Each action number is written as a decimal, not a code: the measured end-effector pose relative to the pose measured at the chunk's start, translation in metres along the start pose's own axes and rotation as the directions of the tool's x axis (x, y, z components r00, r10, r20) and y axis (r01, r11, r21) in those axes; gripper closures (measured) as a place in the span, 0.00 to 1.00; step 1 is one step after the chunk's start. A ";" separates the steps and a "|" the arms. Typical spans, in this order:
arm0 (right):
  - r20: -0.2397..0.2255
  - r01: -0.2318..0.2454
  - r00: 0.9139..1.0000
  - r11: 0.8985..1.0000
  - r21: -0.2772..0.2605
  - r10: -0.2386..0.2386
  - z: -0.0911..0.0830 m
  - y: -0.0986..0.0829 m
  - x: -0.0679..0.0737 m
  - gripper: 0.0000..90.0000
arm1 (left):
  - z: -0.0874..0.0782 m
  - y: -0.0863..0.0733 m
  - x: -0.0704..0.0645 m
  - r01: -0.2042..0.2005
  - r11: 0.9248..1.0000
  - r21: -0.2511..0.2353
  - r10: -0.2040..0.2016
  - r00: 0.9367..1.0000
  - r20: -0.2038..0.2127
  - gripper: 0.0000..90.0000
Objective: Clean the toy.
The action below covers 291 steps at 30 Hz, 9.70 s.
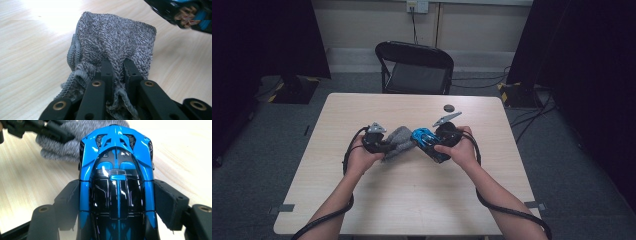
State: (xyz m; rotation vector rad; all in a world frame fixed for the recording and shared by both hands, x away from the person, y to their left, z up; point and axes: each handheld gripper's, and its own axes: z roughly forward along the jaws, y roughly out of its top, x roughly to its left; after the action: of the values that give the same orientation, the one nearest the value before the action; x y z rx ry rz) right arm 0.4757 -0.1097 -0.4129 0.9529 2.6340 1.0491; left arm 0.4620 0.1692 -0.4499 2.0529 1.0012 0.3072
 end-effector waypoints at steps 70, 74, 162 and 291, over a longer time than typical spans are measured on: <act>0.009 -0.007 1.000 1.000 0.019 0.006 0.010 0.000 0.003 0.31 | 0.022 0.010 -0.043 -0.072 0.997 -0.028 0.074 0.994 0.082 0.90; 0.011 -0.008 1.000 1.000 0.026 0.008 0.011 0.001 0.003 0.31 | 0.025 0.008 -0.046 -0.073 0.997 -0.028 0.075 0.993 0.095 0.90; 0.131 -0.148 0.981 0.989 0.027 0.143 -0.006 -0.038 -0.053 0.31 | 0.006 -0.016 -0.079 -0.150 0.989 0.004 0.147 0.971 0.187 0.89; 0.072 -0.088 0.993 0.995 -0.036 0.091 -0.037 -0.079 -0.043 0.19 | -0.019 -0.014 -0.024 -0.020 1.000 -0.009 0.021 0.990 0.141 0.19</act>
State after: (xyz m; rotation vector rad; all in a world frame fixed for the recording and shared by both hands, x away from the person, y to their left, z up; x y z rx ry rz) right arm 0.4563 -0.2002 -0.4418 1.0902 2.5292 1.0516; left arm 0.4289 0.1671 -0.4455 2.0487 0.8922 0.1730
